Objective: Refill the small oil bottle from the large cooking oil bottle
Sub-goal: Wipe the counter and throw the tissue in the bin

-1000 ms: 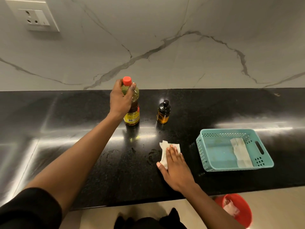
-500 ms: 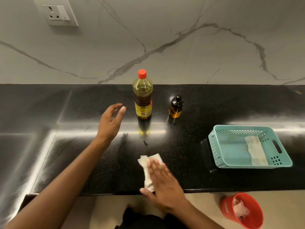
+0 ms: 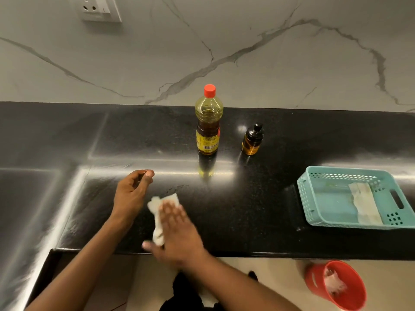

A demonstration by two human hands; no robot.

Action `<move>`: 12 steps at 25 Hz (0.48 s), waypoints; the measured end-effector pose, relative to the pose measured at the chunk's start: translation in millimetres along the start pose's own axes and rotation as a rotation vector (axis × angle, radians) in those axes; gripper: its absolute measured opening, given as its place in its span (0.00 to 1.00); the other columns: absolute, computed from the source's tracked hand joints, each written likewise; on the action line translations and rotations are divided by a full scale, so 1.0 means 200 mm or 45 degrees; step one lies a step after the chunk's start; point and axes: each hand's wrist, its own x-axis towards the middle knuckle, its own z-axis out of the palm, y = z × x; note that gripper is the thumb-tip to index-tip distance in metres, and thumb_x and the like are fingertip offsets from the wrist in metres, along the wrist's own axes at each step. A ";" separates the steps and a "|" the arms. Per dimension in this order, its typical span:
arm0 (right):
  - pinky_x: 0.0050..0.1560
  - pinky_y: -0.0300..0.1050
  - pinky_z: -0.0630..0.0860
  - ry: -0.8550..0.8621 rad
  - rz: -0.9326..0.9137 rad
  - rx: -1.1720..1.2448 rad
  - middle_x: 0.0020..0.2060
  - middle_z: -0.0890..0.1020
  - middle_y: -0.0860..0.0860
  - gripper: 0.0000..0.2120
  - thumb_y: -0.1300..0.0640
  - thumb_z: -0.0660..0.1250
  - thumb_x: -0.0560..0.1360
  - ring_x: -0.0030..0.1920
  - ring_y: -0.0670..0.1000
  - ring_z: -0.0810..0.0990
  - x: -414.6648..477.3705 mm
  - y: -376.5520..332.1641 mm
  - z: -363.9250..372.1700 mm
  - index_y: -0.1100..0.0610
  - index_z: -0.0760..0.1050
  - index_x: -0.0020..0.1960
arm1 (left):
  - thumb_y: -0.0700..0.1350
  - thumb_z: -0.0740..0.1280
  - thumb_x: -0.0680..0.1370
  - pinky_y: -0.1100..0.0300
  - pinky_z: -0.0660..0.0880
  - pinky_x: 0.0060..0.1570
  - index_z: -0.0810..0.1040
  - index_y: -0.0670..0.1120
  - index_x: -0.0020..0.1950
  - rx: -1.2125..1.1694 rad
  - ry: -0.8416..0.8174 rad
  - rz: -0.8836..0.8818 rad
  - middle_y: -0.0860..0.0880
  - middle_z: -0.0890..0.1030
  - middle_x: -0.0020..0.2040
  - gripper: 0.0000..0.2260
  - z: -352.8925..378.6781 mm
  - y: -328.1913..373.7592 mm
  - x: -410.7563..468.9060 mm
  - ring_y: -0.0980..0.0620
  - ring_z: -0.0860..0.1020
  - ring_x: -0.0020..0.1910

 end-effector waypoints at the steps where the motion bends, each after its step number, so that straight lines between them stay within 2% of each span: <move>1: 0.85 0.55 0.35 -0.062 -0.071 -0.036 0.84 0.35 0.53 0.49 0.24 0.45 0.81 0.86 0.54 0.34 -0.05 -0.02 0.01 0.58 0.37 0.86 | 0.50 0.69 0.86 0.39 0.82 0.64 0.86 0.54 0.57 0.004 -0.019 0.000 0.50 0.89 0.54 0.06 0.01 0.02 0.00 0.48 0.87 0.58; 3: 0.85 0.54 0.36 0.020 -0.038 -0.052 0.85 0.37 0.51 0.48 0.24 0.45 0.81 0.86 0.52 0.37 -0.16 0.17 -0.02 0.56 0.39 0.87 | 0.50 0.69 0.86 0.41 0.83 0.63 0.86 0.54 0.56 -0.040 -0.042 -0.017 0.52 0.90 0.53 0.06 0.02 0.02 0.02 0.52 0.88 0.57; 4: 0.85 0.54 0.38 0.117 0.088 -0.080 0.86 0.42 0.51 0.48 0.24 0.46 0.81 0.87 0.53 0.42 -0.22 0.33 -0.06 0.55 0.42 0.88 | 0.49 0.69 0.86 0.42 0.84 0.63 0.86 0.55 0.56 -0.058 -0.049 -0.036 0.52 0.90 0.53 0.06 0.02 -0.01 0.02 0.53 0.88 0.56; 6: 0.86 0.55 0.43 0.271 0.504 -0.103 0.87 0.53 0.56 0.48 0.24 0.46 0.80 0.87 0.56 0.51 -0.30 0.72 -0.20 0.58 0.47 0.87 | 0.48 0.68 0.86 0.43 0.84 0.62 0.86 0.55 0.56 -0.070 -0.090 -0.044 0.54 0.90 0.53 0.06 0.04 -0.01 -0.01 0.53 0.88 0.56; 7: 0.86 0.57 0.45 0.295 0.690 -0.100 0.86 0.54 0.58 0.49 0.25 0.43 0.80 0.86 0.57 0.52 -0.33 0.91 -0.29 0.60 0.47 0.87 | 0.47 0.68 0.86 0.42 0.84 0.62 0.86 0.55 0.56 -0.065 -0.093 -0.056 0.54 0.90 0.54 0.07 0.05 -0.02 -0.02 0.52 0.88 0.55; 9: 0.86 0.59 0.45 0.272 0.953 -0.024 0.86 0.48 0.62 0.51 0.25 0.38 0.79 0.87 0.59 0.46 -0.28 1.11 -0.45 0.63 0.42 0.86 | 0.46 0.68 0.86 0.40 0.84 0.63 0.86 0.54 0.57 -0.062 -0.071 -0.064 0.51 0.90 0.54 0.07 0.04 -0.06 -0.03 0.51 0.89 0.55; 10: 0.86 0.60 0.45 0.280 0.994 0.006 0.86 0.46 0.63 0.52 0.24 0.37 0.79 0.87 0.60 0.45 -0.20 1.10 -0.47 0.64 0.41 0.86 | 0.46 0.68 0.86 0.40 0.84 0.62 0.86 0.54 0.57 -0.083 -0.075 -0.063 0.51 0.90 0.54 0.07 0.04 -0.06 -0.04 0.51 0.89 0.55; 12: 0.86 0.59 0.46 0.304 0.862 0.007 0.86 0.47 0.64 0.53 0.24 0.41 0.79 0.86 0.62 0.47 0.01 0.86 -0.43 0.65 0.42 0.86 | 0.45 0.67 0.86 0.42 0.85 0.61 0.85 0.54 0.58 -0.088 -0.070 -0.057 0.53 0.90 0.52 0.07 0.04 -0.04 -0.06 0.48 0.89 0.56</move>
